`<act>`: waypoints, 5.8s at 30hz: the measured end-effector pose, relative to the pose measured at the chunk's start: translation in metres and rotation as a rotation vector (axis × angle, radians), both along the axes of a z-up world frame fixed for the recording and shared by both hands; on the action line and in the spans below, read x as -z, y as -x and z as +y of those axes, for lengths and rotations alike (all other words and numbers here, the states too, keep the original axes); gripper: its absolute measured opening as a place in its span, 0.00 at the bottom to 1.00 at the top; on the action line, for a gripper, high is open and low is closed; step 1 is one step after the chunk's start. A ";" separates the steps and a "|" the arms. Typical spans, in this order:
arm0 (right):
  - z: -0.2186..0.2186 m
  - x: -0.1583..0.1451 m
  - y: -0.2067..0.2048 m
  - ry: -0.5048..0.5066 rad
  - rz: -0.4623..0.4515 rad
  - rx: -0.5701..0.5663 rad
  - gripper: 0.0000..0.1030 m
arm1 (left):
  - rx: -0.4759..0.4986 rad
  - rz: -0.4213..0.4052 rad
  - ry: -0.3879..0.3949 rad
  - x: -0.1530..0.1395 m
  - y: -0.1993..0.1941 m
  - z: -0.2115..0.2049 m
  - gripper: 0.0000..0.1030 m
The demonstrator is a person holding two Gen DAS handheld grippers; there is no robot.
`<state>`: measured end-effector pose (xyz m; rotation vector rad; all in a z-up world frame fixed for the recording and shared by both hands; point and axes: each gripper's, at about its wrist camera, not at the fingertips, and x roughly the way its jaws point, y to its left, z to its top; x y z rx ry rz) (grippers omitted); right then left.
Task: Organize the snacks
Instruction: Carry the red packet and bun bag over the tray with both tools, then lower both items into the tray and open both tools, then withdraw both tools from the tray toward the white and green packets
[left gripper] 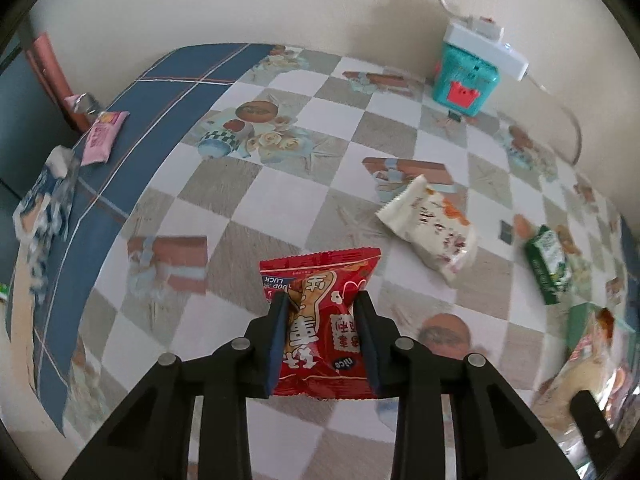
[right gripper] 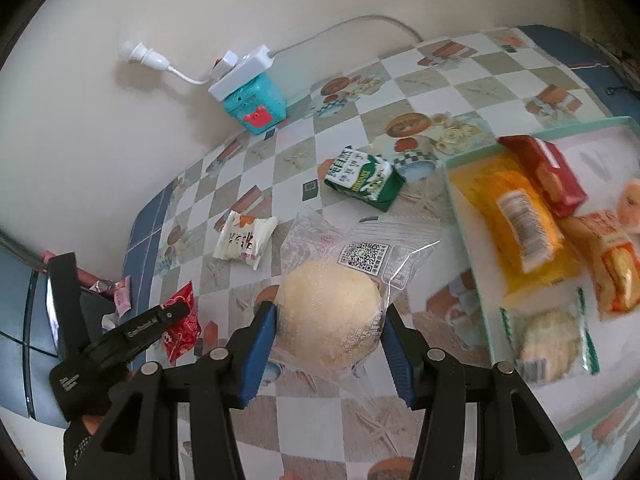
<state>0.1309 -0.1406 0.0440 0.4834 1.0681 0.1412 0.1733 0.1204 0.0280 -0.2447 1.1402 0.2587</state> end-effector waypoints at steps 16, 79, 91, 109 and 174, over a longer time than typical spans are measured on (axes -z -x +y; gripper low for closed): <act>-0.065 -0.030 0.034 0.026 -0.094 0.103 0.53 | 0.038 -0.132 0.047 -0.061 0.037 -0.116 0.33; -0.240 -0.002 0.028 0.186 -0.034 0.393 0.56 | 0.554 -0.126 -0.002 -0.034 0.022 -0.357 0.34; -0.240 -0.008 0.029 0.176 -0.038 0.376 0.59 | 0.526 -0.142 0.020 -0.050 0.023 -0.342 0.51; -0.229 -0.015 0.026 0.196 -0.041 0.335 0.82 | 0.417 -0.141 0.002 -0.057 0.017 -0.307 0.75; 0.021 -0.014 -0.005 0.266 -0.051 -0.144 1.00 | -0.280 0.006 -0.013 -0.031 0.057 0.039 0.91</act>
